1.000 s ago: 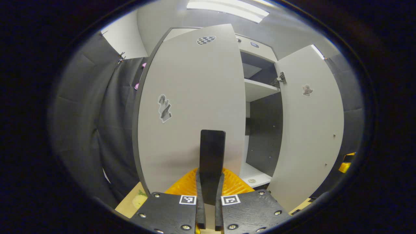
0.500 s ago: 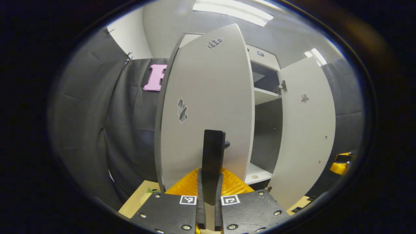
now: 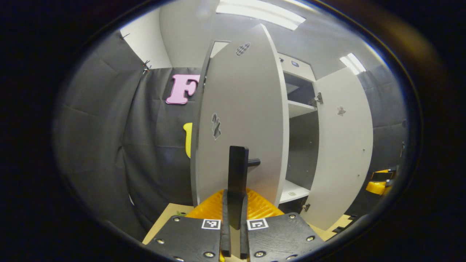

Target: Open the right door of the double-door shoe cabinet with the right hand, and open the left door with the left hand.

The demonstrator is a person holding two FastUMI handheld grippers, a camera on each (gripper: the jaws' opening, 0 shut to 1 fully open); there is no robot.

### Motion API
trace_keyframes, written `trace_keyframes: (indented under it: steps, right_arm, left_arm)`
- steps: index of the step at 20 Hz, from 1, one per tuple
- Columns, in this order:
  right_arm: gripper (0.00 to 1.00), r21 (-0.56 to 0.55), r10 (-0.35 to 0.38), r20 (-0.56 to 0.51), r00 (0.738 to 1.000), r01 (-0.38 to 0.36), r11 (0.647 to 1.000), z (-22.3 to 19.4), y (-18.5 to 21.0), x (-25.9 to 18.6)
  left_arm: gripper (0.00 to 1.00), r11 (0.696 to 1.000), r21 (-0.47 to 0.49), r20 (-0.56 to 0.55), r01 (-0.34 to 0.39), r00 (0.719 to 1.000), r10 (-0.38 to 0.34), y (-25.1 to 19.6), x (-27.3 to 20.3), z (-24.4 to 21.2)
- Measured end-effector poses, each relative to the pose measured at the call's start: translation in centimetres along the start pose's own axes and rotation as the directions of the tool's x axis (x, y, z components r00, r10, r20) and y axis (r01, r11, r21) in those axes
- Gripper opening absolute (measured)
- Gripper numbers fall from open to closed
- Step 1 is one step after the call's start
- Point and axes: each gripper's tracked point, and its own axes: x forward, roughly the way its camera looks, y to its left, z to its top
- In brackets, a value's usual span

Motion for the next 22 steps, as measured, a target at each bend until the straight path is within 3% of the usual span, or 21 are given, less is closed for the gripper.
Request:
trace_keyframes:
  steps: [9,12,13,16,22]
  right_arm:
    - [0.96,0.003,0.030,-0.002,1.000,-0.030,1.000,0.4,4.2,0.1]
    - [0.96,0.001,0.019,0.009,1.000,-0.019,1.000,0.6,5.2,0.2]
    - [0.98,-0.001,0.008,0.016,1.000,-0.008,1.000,0.9,5.3,0.2]
    - [0.98,0.015,-0.011,0.034,0.999,0.011,1.000,1.4,5.6,0.0]
    - [0.98,0.027,-0.091,0.073,0.993,0.089,0.996,2.6,4.8,-1.5]
  left_arm:
    - [0.11,1.000,0.003,-0.006,-0.030,1.000,0.030,5.6,-1.8,-0.4]
    - [0.11,0.994,0.041,0.007,-0.097,0.995,0.096,9.2,-2.3,0.0]
    - [0.04,0.990,0.060,0.015,-0.128,0.992,0.128,10.8,-2.8,0.4]
    - [0.00,0.999,0.003,0.017,-0.043,0.999,0.043,9.7,-2.8,0.2]
    - [0.02,0.998,0.026,0.006,-0.058,0.998,0.058,9.8,-4.8,-1.2]
